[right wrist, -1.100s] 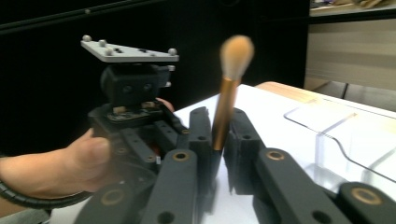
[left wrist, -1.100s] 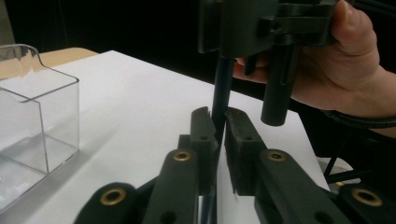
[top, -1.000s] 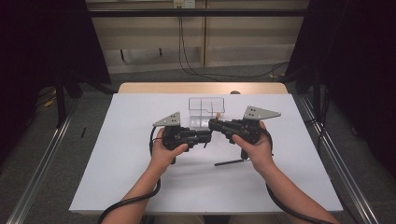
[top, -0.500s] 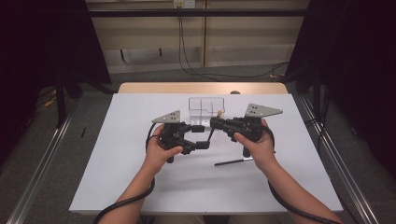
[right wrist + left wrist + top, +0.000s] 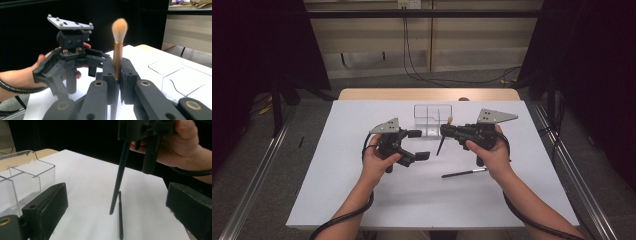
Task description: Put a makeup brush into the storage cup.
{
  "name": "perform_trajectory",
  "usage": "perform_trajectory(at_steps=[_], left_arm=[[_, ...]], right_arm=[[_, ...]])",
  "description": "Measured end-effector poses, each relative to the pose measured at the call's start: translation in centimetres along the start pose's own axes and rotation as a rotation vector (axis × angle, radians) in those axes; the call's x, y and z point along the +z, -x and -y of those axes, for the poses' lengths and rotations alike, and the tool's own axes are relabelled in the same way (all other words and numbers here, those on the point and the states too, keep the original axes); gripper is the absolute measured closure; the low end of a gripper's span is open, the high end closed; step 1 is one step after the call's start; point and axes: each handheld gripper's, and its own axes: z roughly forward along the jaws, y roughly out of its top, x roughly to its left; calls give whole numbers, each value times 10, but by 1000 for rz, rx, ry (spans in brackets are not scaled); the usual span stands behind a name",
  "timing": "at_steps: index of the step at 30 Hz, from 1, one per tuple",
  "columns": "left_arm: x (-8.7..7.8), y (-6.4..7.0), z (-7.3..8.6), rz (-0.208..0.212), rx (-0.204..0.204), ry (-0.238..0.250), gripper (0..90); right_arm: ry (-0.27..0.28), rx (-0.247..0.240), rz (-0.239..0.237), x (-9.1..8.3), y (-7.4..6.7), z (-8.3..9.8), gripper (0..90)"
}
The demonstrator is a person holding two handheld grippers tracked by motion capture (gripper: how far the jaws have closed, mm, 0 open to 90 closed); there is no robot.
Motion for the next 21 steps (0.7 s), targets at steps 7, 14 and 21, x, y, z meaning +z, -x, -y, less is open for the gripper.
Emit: perform_trajectory(at_steps=[7, 14, 21], left_arm=[[-18, 4, 0, -22, 41, -23, 19], [-36, 4, 1, -65, 33, -6, 18], [-49, 6, 3, -102, 31, -6, 18]], right_arm=[[-2, -3, 4, -1, 2, -2, 842], [-5, -6, 1, 0, 1, -2, 842], [-5, -4, 2, -2, 3, -1, 842]])
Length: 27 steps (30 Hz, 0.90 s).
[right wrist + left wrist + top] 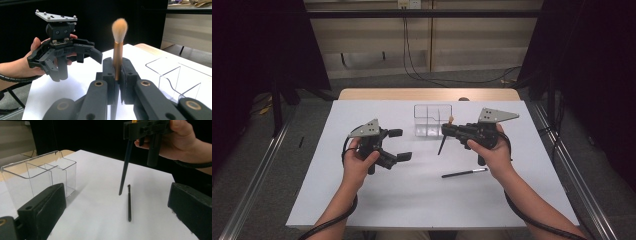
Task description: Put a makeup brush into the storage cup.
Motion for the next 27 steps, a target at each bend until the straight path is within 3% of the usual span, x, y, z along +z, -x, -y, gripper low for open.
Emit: perform_trajectory(at_steps=[27], left_arm=[[-55, 1, 13, -114, -7, 6, 18]], right_arm=[[-6, -6, 7, -4, 0, 0, 842]])
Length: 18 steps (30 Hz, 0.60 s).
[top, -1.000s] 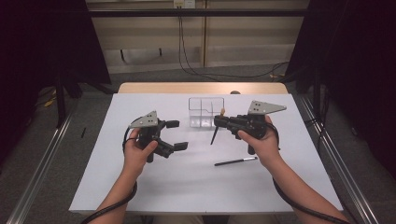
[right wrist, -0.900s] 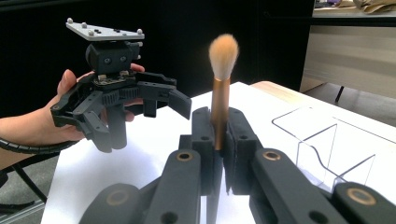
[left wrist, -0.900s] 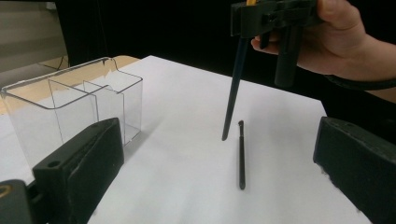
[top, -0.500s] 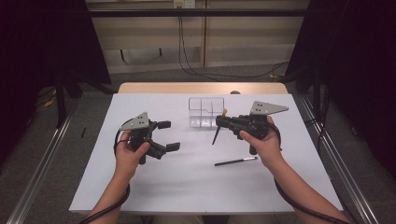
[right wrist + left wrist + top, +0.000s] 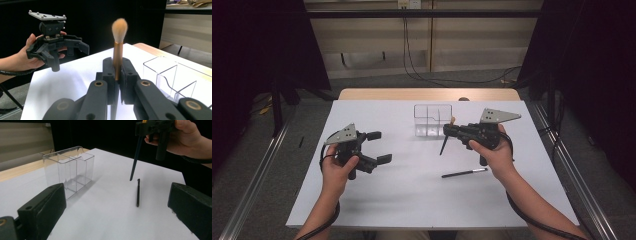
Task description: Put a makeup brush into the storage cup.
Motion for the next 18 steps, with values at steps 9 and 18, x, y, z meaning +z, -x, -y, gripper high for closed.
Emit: perform_trajectory(at_steps=[9, 18], left_arm=[[-17, -1, 7, -35, -8, 7, 18], [-31, -2, 13, -62, -21, 0, 18]], right_arm=[[-3, -2, 0, 1, 0, 2, 842], [0, 6, 4, -3, 3, 4, 842]])
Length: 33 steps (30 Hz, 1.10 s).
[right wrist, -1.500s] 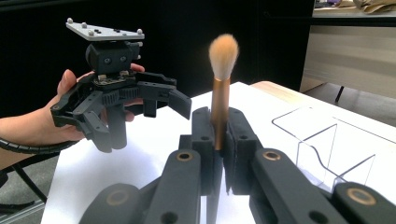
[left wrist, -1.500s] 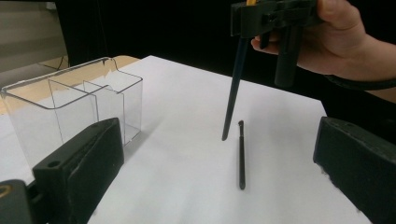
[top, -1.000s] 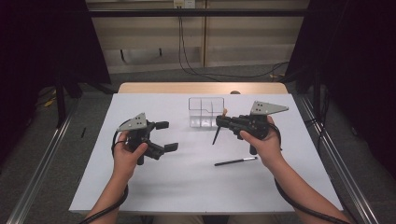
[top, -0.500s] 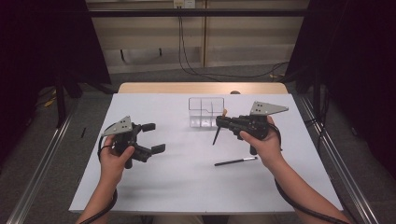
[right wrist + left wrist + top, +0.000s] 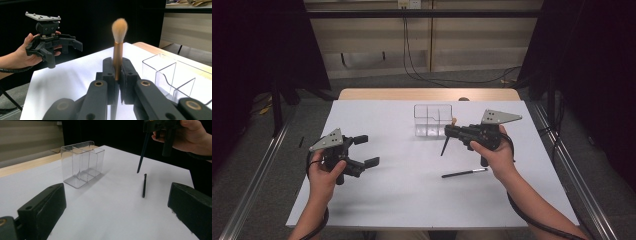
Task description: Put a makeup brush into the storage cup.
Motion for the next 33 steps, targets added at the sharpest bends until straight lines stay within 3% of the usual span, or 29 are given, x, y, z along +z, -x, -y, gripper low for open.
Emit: perform_trajectory(at_steps=[17, 33], left_arm=[[-18, -2, 7, -51, 9, -15, 18], [-24, 0, 10, -55, 16, -4, 18]], right_arm=[[3, 6, 5, -5, 3, 1, 842], [-3, -1, 2, -2, 4, -2, 842]])
